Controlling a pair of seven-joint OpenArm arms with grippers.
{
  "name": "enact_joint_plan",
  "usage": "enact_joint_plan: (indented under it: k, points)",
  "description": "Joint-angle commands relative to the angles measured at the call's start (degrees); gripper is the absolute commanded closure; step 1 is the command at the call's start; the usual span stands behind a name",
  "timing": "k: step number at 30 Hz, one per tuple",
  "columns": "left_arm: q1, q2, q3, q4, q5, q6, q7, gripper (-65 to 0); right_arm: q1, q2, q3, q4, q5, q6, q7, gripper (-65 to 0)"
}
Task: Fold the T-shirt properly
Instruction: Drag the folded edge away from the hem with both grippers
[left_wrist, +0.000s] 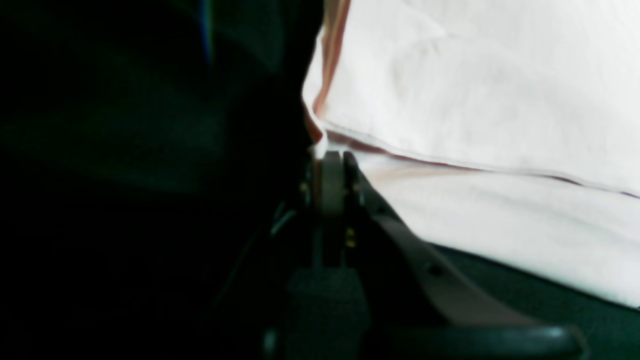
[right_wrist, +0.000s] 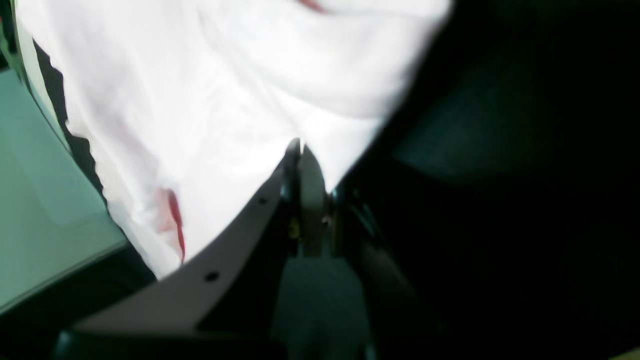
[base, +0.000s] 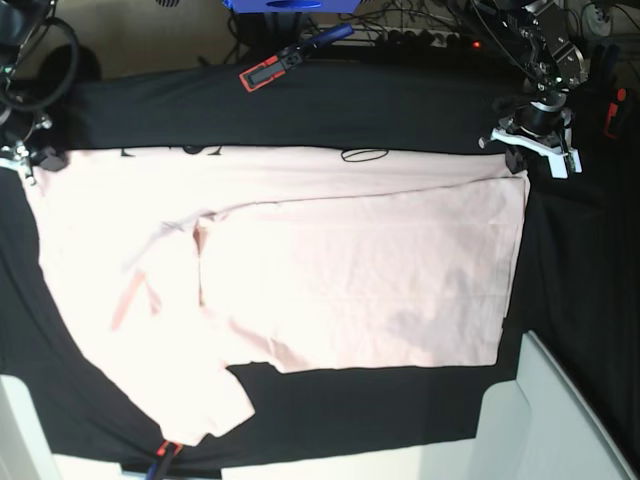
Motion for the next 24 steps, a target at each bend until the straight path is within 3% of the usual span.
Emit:
enact_joint_plan:
  k: [1, 13, 21, 24]
  points:
    - [0.54, -0.02, -0.15, 0.61, 0.91, 1.2, 0.85, 0.0, -0.12, 1.62, 0.51, 1.0, 0.36, 0.36, 1.39, 0.0]
    - [5.82, 4.2, -0.33, 9.93, 1.35, 1.2, 0.85, 0.0, -2.05, 3.64, 2.54, 0.91, 0.27, 0.71, 1.39, 0.0]
    - [9.6, 4.11, -0.42, 12.13, 1.26, 1.2, 0.85, 0.0, -3.63, 3.64, 2.54, 0.91, 0.36, 0.89, 0.95, 0.0]
    - [9.86, 4.02, -0.42, 12.3, 1.26, 1.2, 0.85, 0.0, -4.51, 3.64, 2.36, 0.91, 0.36, 2.65, 0.95, 0.0]
